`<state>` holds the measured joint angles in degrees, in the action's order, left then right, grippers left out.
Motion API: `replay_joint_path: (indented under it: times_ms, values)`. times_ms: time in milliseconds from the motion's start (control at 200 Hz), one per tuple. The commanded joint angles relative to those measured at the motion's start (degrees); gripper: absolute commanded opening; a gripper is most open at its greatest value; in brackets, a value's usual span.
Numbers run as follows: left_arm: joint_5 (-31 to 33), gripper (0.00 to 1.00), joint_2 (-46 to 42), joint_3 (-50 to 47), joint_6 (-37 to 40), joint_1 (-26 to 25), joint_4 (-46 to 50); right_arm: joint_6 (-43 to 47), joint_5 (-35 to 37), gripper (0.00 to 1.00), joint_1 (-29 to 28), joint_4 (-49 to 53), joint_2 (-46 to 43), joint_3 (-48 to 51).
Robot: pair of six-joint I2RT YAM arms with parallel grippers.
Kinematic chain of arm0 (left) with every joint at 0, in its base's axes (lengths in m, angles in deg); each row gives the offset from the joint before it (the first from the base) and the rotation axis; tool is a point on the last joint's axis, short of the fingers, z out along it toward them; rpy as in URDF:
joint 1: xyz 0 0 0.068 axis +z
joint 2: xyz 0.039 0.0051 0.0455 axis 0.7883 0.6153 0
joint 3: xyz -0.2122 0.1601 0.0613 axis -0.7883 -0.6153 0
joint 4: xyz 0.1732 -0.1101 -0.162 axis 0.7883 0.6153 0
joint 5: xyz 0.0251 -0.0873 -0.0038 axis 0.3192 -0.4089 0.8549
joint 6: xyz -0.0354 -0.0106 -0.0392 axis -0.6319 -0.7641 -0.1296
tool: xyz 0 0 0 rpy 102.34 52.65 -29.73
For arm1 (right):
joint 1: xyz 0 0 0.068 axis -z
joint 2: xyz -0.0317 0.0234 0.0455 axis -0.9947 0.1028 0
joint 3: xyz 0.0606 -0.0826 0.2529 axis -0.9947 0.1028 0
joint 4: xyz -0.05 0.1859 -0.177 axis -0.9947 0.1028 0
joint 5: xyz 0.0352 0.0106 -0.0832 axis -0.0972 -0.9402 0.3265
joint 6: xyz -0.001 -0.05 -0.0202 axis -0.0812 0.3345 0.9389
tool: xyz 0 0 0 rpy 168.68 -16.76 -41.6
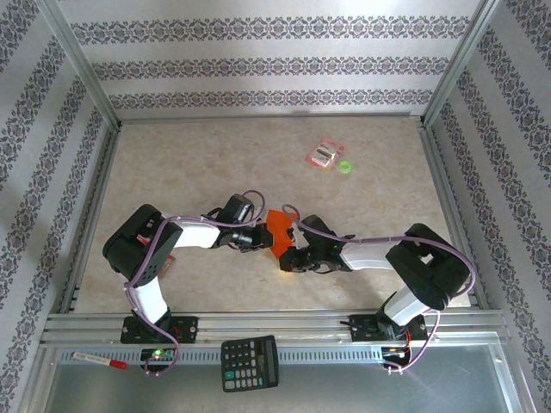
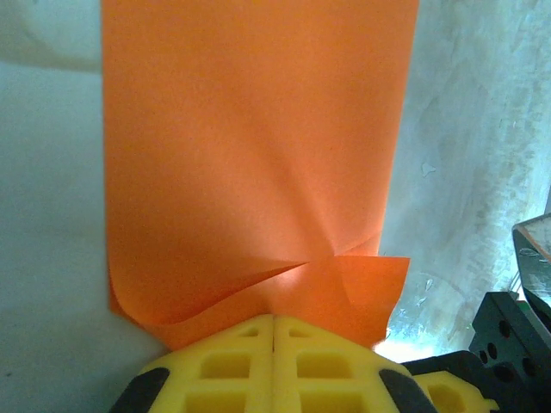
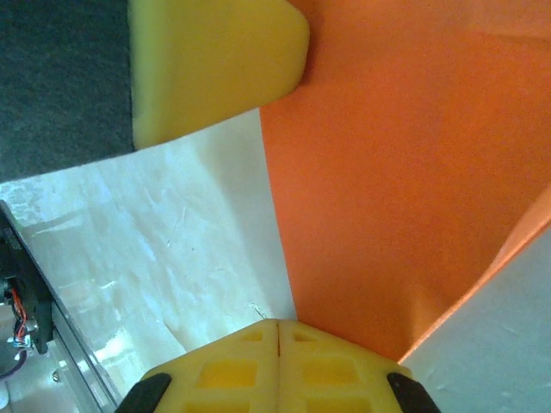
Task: Fold a paper plane with a square sheet of paper (pick it up from the middle)
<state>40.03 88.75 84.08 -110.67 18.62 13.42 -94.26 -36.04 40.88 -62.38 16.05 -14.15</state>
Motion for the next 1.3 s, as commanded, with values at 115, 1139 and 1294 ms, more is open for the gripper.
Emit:
replay_joint_path:
  times_ms: [115, 1139, 1294]
  values:
    - [8.01, 0.00, 3.73, -1.55, 2.65, 0.45, 11.14, -2.15, -1.61, 0.00, 0.06, 3.29, -1.85, 4.35]
    - [7.73, 0.00, 2.94, -1.11, 2.69, 0.45, 11.72, -0.50, -3.53, 0.00, 2.40, 2.94, 2.22, -2.04]
    - [7.49, 0.00, 2.07, -0.62, 2.88, 0.45, 12.23, -0.52, -3.28, 0.00, 2.48, 1.97, 4.55, -0.58]
